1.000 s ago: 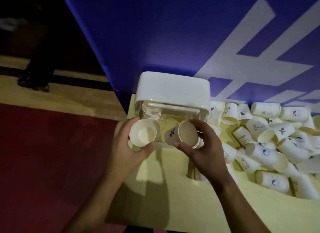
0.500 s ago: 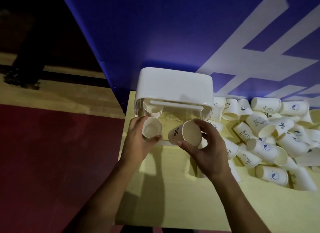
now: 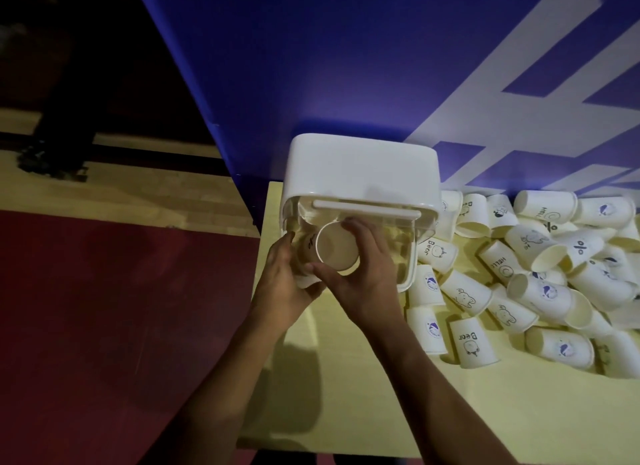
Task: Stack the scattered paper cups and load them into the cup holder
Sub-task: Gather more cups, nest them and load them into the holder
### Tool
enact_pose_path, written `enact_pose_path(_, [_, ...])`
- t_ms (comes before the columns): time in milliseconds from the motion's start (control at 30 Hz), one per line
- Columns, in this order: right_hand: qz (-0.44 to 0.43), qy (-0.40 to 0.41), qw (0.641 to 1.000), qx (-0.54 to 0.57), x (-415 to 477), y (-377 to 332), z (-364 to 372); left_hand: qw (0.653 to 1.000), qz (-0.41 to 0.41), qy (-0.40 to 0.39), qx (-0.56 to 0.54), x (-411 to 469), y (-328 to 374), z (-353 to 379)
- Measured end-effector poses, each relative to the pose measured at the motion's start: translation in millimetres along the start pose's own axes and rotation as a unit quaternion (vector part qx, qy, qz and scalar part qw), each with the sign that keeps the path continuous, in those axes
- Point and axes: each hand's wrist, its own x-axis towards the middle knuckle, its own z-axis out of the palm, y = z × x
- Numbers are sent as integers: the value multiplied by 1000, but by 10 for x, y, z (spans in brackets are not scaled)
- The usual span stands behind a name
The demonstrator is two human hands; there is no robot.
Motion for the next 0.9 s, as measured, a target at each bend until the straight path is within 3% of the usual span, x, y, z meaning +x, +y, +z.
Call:
enact_pose_path(33, [-9,5,1000,-7,2,15,31,998,12,3,64,-38,-19,-48])
enact_pose_path(100, [-22,10,1000,-16,-1,28,85,996,26,17,80,-72,-104,-148])
enact_pose_path(433, [29,-32,999,-7,-32,152,350,991,-19,53,-122,-41,125,-220])
enact_pose_path(900, [91,-53,994,14,-125,346,393,998,-2,40,-42,119,-7,-119])
